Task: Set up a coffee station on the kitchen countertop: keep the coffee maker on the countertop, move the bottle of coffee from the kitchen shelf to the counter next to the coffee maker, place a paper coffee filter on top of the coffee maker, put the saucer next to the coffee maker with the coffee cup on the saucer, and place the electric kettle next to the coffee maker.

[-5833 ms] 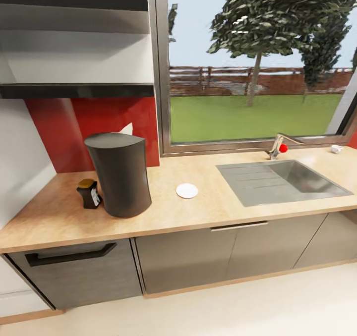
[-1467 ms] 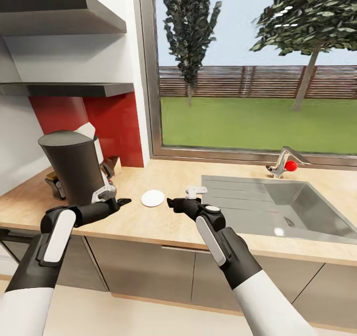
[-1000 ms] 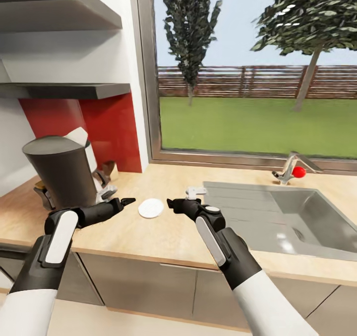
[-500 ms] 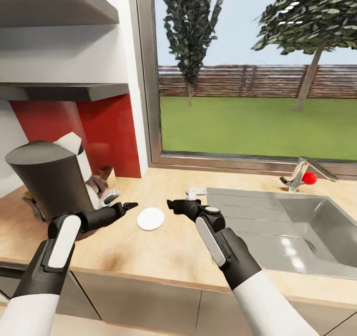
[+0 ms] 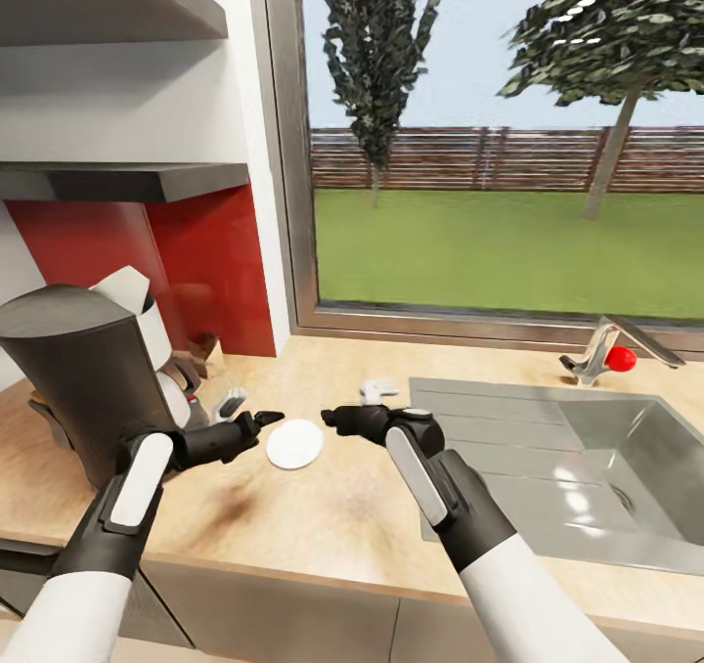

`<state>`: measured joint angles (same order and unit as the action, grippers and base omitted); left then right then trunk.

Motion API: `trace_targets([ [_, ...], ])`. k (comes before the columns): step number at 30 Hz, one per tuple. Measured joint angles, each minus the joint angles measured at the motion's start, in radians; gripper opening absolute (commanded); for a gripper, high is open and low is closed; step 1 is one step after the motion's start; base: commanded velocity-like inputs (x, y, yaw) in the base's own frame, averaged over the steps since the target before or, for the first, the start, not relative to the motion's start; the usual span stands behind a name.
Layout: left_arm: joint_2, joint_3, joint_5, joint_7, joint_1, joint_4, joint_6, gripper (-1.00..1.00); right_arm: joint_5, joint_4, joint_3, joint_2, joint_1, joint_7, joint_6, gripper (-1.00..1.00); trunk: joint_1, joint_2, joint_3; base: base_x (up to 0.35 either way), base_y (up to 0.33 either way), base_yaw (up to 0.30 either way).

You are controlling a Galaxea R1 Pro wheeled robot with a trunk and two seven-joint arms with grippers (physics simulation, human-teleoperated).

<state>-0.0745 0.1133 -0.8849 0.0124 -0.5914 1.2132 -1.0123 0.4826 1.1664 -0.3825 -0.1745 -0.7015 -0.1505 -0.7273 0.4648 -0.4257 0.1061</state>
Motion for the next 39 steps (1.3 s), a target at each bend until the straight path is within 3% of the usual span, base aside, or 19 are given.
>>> trace_targets([
  [1, -0.006, 0.002, -0.017, -0.002, -0.004, -0.018, 0.0, 1.0, 0.092, 0.001, 0.0, 0.0, 0.0, 0.012, -0.063, 1.0, 0.0, 0.0, 0.0, 0.0, 0.0, 0.0],
  [2, -0.007, 0.005, -0.021, -0.002, -0.01, -0.023, 0.0, 1.0, 0.124, 0.002, 0.0, 0.0, 0.0, 0.013, -0.085, 1.0, 0.0, 0.0, 0.0, 0.0, 0.0, 0.0],
  [6, -0.013, 0.008, -0.035, -0.003, -0.038, -0.066, -0.001, 1.0, 0.176, -0.001, -0.002, 0.0, 0.0, 0.015, -0.11, 1.0, 0.0, 0.0, 0.0, 0.0, 0.0, 0.0],
  [12, -0.016, 0.009, -0.04, -0.003, -0.047, -0.085, 0.0, 1.0, 0.181, -0.035, -0.003, 0.0, 0.0, 0.016, -0.112, 1.0, 0.0, 0.0, 0.0, 0.0, 0.0, 0.0],
  [15, -0.034, 0.01, -0.04, 0.0, -0.048, -0.087, 0.0, 1.0, 0.181, -0.07, -0.002, 0.0, 0.0, 0.036, -0.112, 1.0, 0.0, 0.0, 0.0, 0.0, 0.0, 0.0],
  [23, -0.05, 0.011, -0.041, 0.006, -0.041, -0.089, 0.003, 1.0, 0.18, -0.146, -0.002, 0.0, 0.0, 0.051, -0.111, 1.0, -0.001, 0.0, 0.0, 0.132, 0.0, 0.0],
  [30, -0.051, 0.011, -0.041, 0.008, -0.035, -0.089, 0.003, 1.0, 0.18, -0.157, -0.002, 0.0, 0.0, 0.06, -0.111, 1.0, 0.0, 0.0, 0.0, 0.297, 0.0, 0.0],
  [39, -0.046, 0.009, -0.042, 0.008, -0.032, -0.089, 0.005, 1.0, 0.179, -0.173, -0.005, 0.0, 0.0, 0.062, -0.111, 1.0, 0.0, 0.0, 0.0, 0.039, 0.0, 0.0],
])
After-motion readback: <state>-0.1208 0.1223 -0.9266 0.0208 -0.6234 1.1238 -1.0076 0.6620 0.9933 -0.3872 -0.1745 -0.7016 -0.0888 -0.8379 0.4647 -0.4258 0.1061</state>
